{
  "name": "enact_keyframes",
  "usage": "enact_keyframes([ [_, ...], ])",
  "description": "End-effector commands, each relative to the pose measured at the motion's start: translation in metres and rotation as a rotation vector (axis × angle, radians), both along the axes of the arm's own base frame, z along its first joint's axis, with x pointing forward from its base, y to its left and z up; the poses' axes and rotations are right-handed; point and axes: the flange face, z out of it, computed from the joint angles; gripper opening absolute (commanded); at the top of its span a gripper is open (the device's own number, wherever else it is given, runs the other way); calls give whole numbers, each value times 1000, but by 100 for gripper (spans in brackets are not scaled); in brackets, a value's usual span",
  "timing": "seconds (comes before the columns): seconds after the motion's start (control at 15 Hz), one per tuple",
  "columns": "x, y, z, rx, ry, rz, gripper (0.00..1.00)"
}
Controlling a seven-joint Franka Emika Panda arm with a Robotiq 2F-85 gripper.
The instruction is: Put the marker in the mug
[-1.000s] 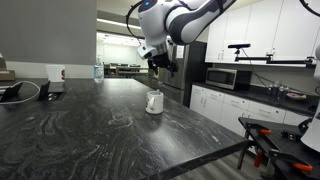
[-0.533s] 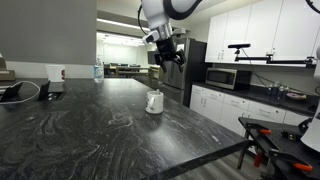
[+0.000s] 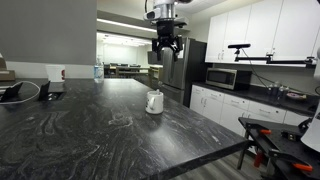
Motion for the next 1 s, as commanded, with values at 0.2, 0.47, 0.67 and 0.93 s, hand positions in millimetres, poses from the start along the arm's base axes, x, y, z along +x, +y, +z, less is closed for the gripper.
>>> enact_keyframes([
  [0.2, -23, 6, 11, 111, -42, -62, 100],
  [0.47, -29, 5, 14, 133, -52, -97, 100],
  [0.67, -31, 4, 13, 126, -48, -97, 100],
  [0.93, -32, 3, 12, 113, -66, -82, 100],
])
